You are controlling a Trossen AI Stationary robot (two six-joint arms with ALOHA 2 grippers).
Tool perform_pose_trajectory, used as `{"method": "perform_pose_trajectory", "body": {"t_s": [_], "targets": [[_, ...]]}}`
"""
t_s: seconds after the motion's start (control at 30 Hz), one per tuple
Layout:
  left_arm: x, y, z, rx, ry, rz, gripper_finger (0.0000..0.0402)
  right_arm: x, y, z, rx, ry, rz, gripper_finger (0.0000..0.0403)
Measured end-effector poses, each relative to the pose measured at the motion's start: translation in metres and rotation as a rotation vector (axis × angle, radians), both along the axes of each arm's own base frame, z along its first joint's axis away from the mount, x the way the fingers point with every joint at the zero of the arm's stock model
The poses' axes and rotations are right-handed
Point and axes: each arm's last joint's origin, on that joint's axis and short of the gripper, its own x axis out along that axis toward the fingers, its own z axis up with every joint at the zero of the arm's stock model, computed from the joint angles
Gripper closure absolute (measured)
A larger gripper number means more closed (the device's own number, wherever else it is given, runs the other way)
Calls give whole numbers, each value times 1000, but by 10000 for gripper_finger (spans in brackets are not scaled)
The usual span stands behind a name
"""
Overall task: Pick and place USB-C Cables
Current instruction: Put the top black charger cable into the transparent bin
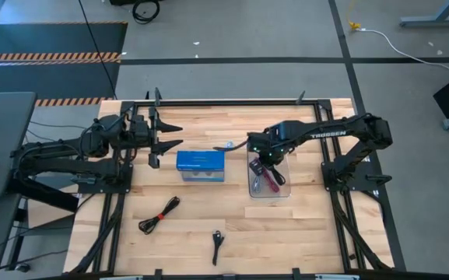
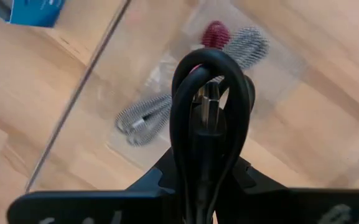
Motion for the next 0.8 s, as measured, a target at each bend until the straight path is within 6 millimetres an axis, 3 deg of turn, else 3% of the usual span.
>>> {"method": "perform_pose_trajectory", "body": {"t_s": [0.13, 0.37, 0.57, 0.8], "targets": [[0, 0, -1, -1, 6, 0, 216, -1, 2, -16, 0, -3, 4, 336], [-1, 0, 0, -1, 2, 0, 216, -1, 3, -15, -71, -11, 35, 284], [-1, 0, 0, -4, 7, 0, 216, 4, 2, 3, -137, -79, 96, 257], [-1, 0, -2, -8, 23, 0, 216, 11, 3, 44, -170, -190, 162, 241]]}}
